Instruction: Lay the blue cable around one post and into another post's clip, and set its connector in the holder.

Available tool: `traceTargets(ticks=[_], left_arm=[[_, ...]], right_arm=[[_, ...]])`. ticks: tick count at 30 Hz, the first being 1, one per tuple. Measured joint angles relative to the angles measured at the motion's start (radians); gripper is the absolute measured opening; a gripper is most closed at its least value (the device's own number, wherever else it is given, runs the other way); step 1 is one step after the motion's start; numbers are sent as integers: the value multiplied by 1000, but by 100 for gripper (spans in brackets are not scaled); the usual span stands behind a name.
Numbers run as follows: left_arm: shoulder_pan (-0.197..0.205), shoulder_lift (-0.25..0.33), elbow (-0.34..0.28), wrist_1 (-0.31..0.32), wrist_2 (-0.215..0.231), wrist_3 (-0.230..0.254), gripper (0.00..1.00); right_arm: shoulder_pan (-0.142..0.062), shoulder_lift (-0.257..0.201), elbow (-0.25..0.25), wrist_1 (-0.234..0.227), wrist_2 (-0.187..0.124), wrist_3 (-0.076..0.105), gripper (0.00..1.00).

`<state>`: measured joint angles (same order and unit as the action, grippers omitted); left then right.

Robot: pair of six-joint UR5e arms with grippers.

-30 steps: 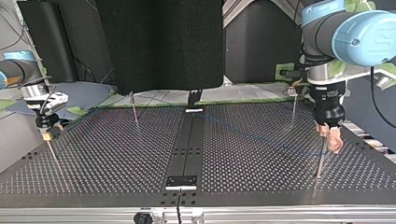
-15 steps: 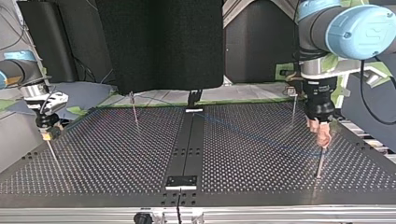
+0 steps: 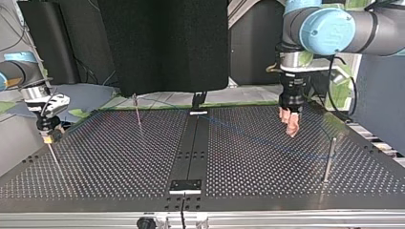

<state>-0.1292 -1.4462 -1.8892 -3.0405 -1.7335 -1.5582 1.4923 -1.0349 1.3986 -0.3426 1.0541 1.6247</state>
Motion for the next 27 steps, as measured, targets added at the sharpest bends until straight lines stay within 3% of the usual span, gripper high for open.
traceTargets(ticks=[10,27], left_arm=[[-82,-82,-81,81,-60,-35,100],[-225,-225,-225,225,29,-34,100]], right_arm=[[-1,0,0,-1,0,0,99],[1,0,0,1,0,0,99]])
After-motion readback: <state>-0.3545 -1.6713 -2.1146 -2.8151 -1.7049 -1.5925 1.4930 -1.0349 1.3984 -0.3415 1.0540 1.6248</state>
